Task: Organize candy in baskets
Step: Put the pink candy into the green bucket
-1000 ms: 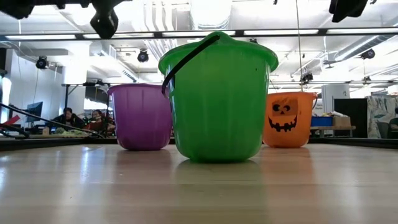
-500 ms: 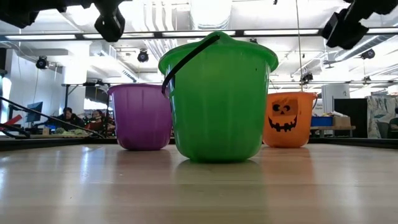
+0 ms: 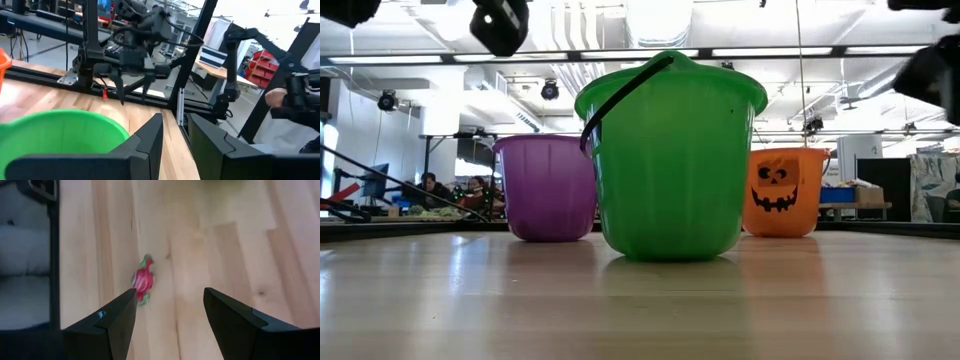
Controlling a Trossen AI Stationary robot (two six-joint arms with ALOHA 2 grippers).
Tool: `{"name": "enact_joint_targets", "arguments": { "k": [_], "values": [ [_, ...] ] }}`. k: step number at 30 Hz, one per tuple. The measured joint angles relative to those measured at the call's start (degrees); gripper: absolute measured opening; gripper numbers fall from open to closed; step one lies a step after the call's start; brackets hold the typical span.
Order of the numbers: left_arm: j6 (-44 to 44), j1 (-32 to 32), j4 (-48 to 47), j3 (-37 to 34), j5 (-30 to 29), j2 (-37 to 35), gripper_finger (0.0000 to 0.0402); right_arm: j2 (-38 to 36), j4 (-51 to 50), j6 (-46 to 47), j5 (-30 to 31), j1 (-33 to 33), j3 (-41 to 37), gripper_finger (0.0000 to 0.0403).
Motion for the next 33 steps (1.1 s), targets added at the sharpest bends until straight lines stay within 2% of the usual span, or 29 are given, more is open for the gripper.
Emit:
{"name": "enact_joint_targets", "arguments": {
  "k": [7, 16, 21, 28, 33],
  "values": [
    [4.07, 0.00, -0.07, 4.26, -0.15, 3.58, 0.0077, 9.95, -0.01, -0.39, 0.59, 2.86, 3.93, 0.0224],
    [4.85, 0.00, -0.16, 5.23, -0.22, 4.02, 0.0077, 21.61, -0.93, -3.32, 0.57, 3.29, 11.48, 0.0224],
    [4.85, 0.02, -0.27, 5.15, -0.26, 4.02, 0.0077, 26.83, -3.93, -3.97, 0.37, 3.32, 16.52, 0.0224],
    [4.87, 0.07, -0.66, 5.13, -0.30, 4.02, 0.0077, 34.50, -13.15, -4.28, -0.09, 4.04, 23.29, 0.0224],
    [4.87, 0.07, -1.50, 5.08, -0.33, 4.02, 0.0077, 37.59, -14.18, -5.89, -1.09, 4.25, 26.08, 0.0224]
  ]
}}
